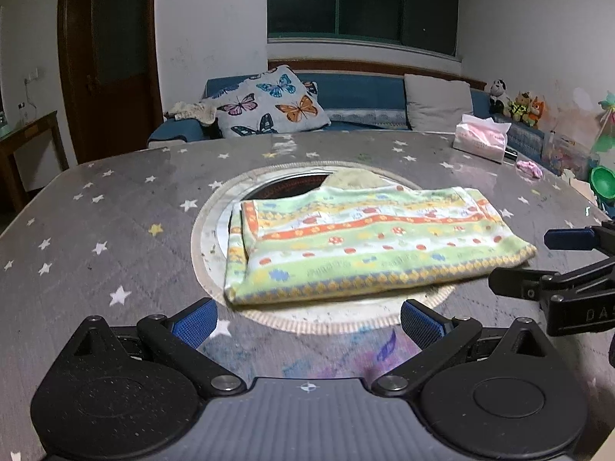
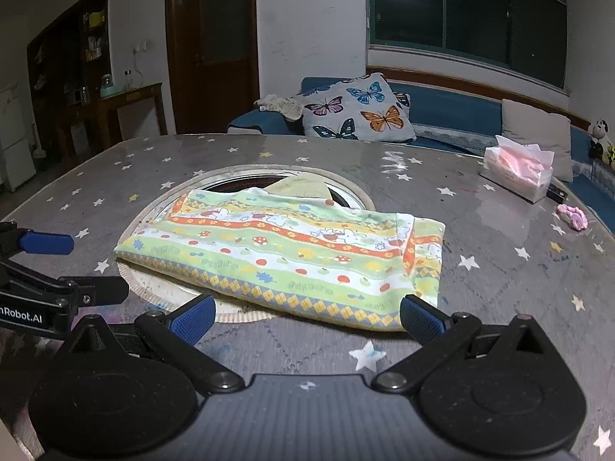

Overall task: Fold clothes
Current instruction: 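Move both grippers toward the folded striped garment on the table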

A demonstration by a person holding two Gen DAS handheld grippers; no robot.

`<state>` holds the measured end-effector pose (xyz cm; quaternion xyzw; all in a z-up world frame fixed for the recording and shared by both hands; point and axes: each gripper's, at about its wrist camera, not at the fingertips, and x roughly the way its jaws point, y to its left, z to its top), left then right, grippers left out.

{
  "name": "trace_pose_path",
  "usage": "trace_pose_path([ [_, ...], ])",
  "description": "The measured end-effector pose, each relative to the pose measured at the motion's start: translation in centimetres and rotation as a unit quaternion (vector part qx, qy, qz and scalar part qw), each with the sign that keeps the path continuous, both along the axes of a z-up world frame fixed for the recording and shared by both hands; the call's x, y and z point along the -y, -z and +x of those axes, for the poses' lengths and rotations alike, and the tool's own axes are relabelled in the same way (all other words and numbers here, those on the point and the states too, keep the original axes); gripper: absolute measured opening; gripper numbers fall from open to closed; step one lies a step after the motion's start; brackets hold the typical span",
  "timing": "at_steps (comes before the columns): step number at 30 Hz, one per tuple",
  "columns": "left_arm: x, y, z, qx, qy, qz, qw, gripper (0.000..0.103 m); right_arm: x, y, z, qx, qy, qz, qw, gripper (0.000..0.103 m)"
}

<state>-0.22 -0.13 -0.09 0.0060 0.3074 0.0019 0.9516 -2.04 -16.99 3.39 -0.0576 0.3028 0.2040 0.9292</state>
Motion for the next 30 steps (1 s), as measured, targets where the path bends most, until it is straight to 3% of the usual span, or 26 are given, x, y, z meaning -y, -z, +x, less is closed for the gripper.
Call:
trace_pose_path([
  [18, 0.0, 0.5, -0.2, -0.029, -0.006, -0.002, 0.9996, 0.103, -0.3, 0.4, -0.7, -0.005, -0.016, -0.002, 1.000, 0.103],
  [30, -2.4, 0.4, 1.1, -0.027, -0.030, 0.003, 0.9992, 0.103, -2.7, 0.3, 0.1, -0.009, -0.059, -0.019, 0.998, 0.103],
])
